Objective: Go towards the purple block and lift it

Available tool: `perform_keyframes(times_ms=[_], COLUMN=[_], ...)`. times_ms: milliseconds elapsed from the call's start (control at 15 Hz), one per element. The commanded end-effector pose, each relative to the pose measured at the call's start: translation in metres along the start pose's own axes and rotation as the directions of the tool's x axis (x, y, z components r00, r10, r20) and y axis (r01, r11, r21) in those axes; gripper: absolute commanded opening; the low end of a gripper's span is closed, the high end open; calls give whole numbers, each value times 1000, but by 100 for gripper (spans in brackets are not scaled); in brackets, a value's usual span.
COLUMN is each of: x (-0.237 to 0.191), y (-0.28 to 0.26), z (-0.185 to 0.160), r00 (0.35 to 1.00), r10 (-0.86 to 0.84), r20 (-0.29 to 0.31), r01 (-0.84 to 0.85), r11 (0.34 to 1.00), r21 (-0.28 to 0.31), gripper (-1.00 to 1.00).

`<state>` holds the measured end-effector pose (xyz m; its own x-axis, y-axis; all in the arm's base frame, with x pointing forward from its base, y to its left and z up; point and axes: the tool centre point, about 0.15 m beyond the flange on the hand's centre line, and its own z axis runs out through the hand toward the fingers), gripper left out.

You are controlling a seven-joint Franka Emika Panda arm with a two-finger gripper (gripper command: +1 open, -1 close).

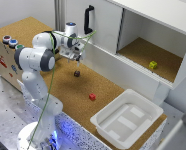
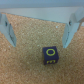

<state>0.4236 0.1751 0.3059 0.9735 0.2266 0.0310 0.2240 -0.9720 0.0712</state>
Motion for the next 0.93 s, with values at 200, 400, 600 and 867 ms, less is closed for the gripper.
perform_keyframes(times_ms=[200, 400, 600, 867], x=[11, 22, 36, 46], y=[6, 15, 22, 18], z=[35, 65, 84, 101], r00=[996, 994, 993, 988], r10=[-44, -92, -111, -153], r20=[-73, -51, -41, -20], r01=[47, 96, 115, 155], r11=[998, 992, 987, 978], r21=[47, 84, 112, 142], gripper=[100, 100, 100, 100])
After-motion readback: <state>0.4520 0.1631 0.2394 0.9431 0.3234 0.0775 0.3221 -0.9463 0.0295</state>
